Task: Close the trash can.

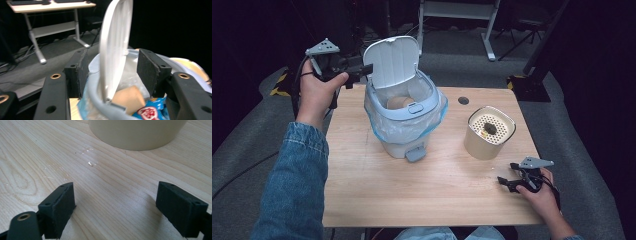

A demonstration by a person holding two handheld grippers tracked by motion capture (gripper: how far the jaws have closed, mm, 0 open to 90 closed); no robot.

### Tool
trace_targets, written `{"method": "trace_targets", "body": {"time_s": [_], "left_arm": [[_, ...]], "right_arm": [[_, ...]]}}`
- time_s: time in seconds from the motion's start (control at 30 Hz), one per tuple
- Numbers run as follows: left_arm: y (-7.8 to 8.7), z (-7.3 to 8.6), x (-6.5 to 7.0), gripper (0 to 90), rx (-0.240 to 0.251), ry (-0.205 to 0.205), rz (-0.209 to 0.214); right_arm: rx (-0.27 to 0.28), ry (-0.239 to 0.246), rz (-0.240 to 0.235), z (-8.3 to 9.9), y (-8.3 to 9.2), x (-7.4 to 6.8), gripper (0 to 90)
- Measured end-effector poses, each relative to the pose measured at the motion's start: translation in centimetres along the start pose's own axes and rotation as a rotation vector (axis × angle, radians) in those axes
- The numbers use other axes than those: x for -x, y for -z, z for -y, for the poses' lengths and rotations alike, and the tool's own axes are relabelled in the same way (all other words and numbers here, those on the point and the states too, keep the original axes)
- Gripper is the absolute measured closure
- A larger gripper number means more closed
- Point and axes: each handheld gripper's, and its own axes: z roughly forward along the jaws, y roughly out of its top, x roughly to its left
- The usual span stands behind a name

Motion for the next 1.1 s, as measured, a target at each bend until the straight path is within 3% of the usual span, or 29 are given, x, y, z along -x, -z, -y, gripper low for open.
{"method": "trace_targets", "body": {"time_s": [0.13, 0.3, 0.63, 0.73, 0.83, 1.0, 1.1], "left_arm": [[0.1, -0.2, 0.6, 45.5, -0.018, -0.03, -0.011], [0.7, -0.4, 1.5, 50.5, 0.015, -0.021, 0.059], [-0.7, 0.3, 4.8, 48.3, -0.03, -0.068, 0.16], [-1.6, 0.7, 5.3, 48.8, -0.069, -0.066, 0.163], [-2.4, 1.1, 5.6, 48.7, -0.068, -0.035, 0.205], [-3.6, 1.6, 6.4, 52.5, -0.115, -0.045, 0.231], [-4.1, 1.8, 6.6, 56.3, -0.132, -0.02, 0.254]], "right_arm": [[0.0, 0.0, 0.0, 0.0, 0.0, 0.0, 15.8], [0.0, 0.0, 0.0, 0.0, 0.0, 0.0, 15.8], [0.0, 0.0, 0.0, 0.0, 0.0, 0.0, 15.8], [0.0, 0.0, 0.0, 0.0, 0.0, 0.0, 15.8], [0.0, 0.002, -0.003, 0.0, 0.0, 0.0, 15.8], [0.0, 0.002, -0.003, 0.0, 0.0, 0.0, 15.8], [0.0, 0.002, -0.003, 0.0, 0.0, 0.0, 15.8]]}}
